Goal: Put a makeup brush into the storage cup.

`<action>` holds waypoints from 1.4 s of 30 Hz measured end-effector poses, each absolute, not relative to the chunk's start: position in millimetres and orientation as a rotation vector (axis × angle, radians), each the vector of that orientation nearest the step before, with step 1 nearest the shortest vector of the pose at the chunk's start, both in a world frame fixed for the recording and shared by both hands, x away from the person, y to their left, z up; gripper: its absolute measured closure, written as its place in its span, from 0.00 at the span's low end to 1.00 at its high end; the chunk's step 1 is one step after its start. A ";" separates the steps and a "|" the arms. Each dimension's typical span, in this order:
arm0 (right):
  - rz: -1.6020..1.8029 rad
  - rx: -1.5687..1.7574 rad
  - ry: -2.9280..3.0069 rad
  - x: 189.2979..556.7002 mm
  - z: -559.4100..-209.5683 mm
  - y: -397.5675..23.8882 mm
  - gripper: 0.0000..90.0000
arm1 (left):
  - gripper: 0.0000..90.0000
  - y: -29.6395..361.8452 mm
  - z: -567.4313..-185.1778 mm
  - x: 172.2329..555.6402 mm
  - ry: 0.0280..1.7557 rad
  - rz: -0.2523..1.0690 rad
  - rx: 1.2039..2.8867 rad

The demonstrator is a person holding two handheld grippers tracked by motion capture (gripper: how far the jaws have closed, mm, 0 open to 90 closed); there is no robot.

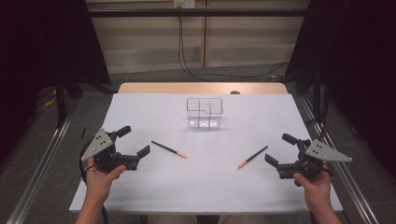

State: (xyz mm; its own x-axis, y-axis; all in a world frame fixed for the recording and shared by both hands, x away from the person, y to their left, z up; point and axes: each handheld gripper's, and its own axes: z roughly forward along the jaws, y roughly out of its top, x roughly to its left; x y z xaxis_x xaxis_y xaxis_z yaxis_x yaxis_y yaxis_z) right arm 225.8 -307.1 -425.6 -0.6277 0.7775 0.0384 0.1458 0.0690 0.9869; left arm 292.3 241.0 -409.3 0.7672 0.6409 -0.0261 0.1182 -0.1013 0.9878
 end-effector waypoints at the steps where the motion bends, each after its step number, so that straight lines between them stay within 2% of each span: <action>1: 1.602 0.915 1.834 225.9 -425.5 -306.9 0.00 | 0.00 239.3 -408.4 294.6 0.613 0.489 1.637; 13: 1.599 0.906 1.848 227.0 -427.1 -306.0 0.00 | 0.00 227.1 -407.8 310.5 0.615 0.485 1.643; 42: 1.610 0.910 1.854 227.3 -428.7 -306.3 0.00 | 0.00 169.0 -420.9 342.9 0.558 0.415 1.668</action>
State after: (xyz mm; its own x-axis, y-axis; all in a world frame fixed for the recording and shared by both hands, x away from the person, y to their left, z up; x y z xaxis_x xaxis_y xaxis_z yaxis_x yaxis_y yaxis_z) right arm 227.3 -306.3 -428.7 -0.6412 0.7661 0.0448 0.1520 0.0696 0.9859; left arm 342.9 169.0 -420.9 0.8175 0.5747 -0.0386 0.1281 -0.1160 0.9849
